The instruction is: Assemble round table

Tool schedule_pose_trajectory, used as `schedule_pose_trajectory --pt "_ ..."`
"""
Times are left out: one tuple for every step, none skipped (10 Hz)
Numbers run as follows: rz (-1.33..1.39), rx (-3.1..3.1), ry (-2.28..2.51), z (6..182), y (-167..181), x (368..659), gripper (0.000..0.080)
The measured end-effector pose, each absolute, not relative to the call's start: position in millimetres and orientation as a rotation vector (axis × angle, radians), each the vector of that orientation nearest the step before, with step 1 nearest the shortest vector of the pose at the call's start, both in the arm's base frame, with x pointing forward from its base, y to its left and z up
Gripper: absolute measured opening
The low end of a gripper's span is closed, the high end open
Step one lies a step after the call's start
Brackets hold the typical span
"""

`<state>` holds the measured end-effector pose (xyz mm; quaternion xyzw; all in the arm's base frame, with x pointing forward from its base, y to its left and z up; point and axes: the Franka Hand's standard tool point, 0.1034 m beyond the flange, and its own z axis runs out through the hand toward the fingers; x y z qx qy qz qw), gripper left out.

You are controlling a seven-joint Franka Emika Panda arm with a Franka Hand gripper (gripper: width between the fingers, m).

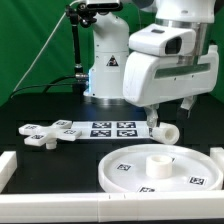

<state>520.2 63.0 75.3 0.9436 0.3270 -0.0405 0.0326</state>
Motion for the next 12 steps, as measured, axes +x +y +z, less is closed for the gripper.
schedule_pose_trajectory --pt "-0.124 2.904 1.007 75.3 63 520 0.0649" --pt "-0.125 2.904 1.007 75.1 63 520 0.0649" --pt "-0.126 2.933 0.919 74.8 64 518 0.0649" --pt "-0.141 2.976 0.750 74.2 66 508 0.0649" --pt "-0.153 2.992 0.670 72.7 71 500 0.0649" --pt "-0.165 2.997 0.640 68.0 77 490 0.0649" --pt "-0.184 3.001 0.630 58.7 82 475 0.0649" --pt "-0.172 3.012 0.639 49.2 83 461 0.0649" --pt "-0.154 3.023 0.636 43.9 83 454 0.0649" --pt "-0.193 3.015 0.634 45.2 82 454 0.0649" --pt "-0.203 3.013 0.635 45.0 82 454 0.0649" --pt "-0.248 3.005 0.635 44.5 81 452 0.0649"
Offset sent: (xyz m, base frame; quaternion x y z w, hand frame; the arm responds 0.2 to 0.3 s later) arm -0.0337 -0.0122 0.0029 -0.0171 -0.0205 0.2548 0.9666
